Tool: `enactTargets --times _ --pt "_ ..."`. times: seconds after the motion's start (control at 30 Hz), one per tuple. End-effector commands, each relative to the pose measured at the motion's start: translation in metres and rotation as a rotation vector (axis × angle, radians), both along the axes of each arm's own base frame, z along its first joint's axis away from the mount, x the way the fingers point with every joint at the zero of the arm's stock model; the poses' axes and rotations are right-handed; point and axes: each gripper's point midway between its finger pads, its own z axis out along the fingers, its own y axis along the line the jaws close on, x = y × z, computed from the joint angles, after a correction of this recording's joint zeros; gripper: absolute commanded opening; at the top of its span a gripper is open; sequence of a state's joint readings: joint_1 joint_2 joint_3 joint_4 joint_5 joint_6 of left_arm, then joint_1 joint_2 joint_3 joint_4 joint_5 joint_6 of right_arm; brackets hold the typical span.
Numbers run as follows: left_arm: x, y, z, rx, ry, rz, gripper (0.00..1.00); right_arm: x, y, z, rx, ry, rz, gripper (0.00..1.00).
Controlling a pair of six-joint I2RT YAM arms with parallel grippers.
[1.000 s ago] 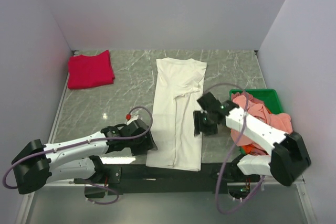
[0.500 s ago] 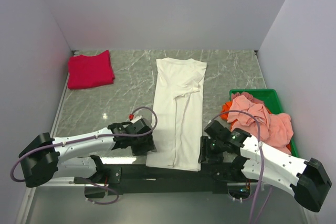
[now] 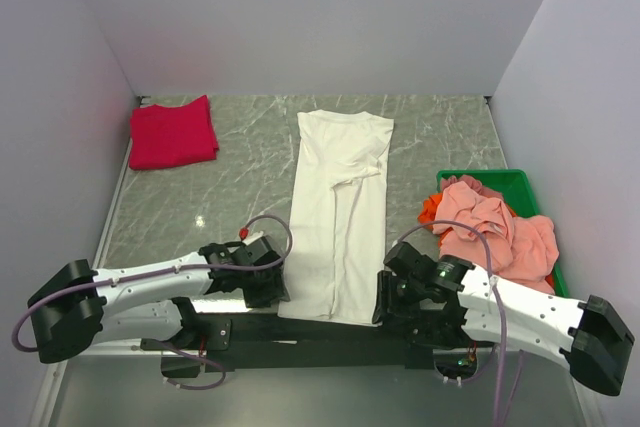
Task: Fold and stack the t-shirts
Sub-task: Fold the tshirt
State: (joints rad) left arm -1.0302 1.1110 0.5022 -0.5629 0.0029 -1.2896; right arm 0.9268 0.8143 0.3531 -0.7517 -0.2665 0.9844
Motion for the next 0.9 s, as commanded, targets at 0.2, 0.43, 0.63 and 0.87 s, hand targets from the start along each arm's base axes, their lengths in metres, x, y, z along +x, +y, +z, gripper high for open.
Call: enactTargets --times 0.2,0.43,0.63,0.87 --pt "-0.01 0.003 -0.003 -0.017 0.026 -0.006 0.56 0.005 0.018 -0.007 0.025 -0.002 -0.026 0.52" --pt "-0.013 0.003 -0.004 -0.003 0.036 -0.026 0.53 0.002 0.012 -0.011 -0.011 0.005 -0.029 0.31" --pt "-0.016 0.005 -0.008 0.023 0.046 -0.044 0.47 0.001 0.01 -0.013 -0.019 0.008 -0.033 0.18" --pt "-0.025 -0.001 -0.005 0.005 0.062 -0.064 0.37 0.001 0.011 -0.012 -0.022 0.009 -0.032 0.15"
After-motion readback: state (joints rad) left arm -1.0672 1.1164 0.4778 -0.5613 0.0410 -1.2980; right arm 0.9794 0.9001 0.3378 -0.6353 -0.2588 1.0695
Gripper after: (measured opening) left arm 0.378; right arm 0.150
